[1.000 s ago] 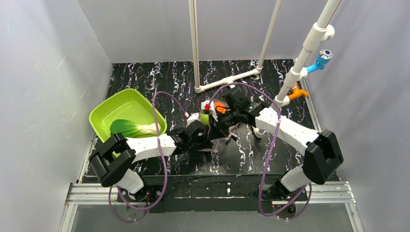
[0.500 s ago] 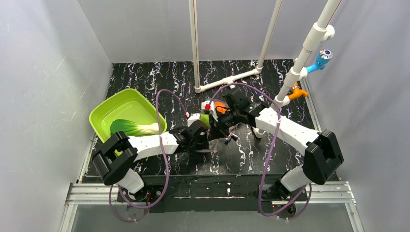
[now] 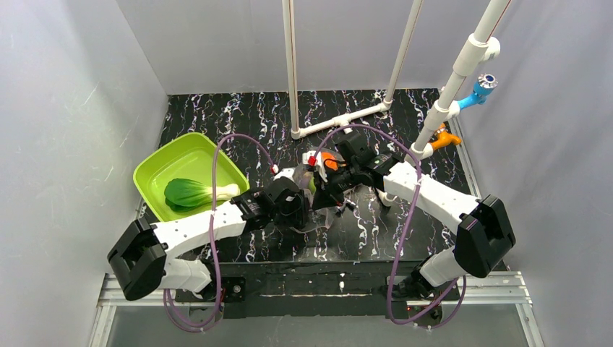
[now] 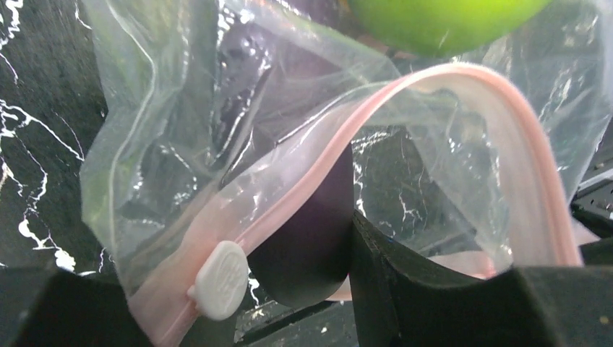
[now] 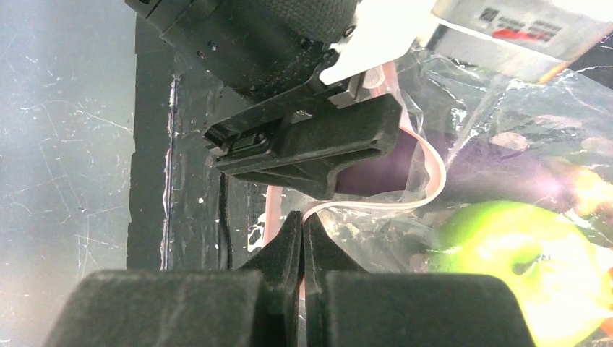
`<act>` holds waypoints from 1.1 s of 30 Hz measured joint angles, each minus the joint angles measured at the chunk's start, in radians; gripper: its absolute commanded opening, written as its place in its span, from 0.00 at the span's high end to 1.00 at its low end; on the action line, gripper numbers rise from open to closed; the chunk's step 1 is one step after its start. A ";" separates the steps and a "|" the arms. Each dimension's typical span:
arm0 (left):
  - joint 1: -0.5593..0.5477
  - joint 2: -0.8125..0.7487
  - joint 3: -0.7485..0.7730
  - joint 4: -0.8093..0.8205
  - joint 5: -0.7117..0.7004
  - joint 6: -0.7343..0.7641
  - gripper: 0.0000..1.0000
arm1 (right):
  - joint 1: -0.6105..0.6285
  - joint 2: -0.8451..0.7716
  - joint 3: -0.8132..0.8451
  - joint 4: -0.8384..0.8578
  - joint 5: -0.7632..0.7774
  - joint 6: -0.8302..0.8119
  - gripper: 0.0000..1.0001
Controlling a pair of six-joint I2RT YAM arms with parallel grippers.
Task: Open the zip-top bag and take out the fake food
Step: Pick up the fake vegetable from the zipper food storage bag.
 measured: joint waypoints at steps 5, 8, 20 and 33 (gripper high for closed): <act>0.000 -0.013 0.000 -0.046 0.045 0.007 1.00 | -0.005 0.000 0.000 0.002 0.000 0.000 0.99; 0.000 -0.035 0.000 -0.071 0.061 0.014 1.00 | -0.008 0.000 0.000 0.002 0.000 0.000 0.99; 0.000 -0.096 0.000 -0.164 0.084 0.041 1.00 | -0.033 -0.013 -0.016 0.004 -0.001 0.000 0.99; 0.000 -0.138 0.003 -0.233 0.096 0.067 1.00 | -0.042 -0.022 -0.018 0.016 -0.004 0.002 0.99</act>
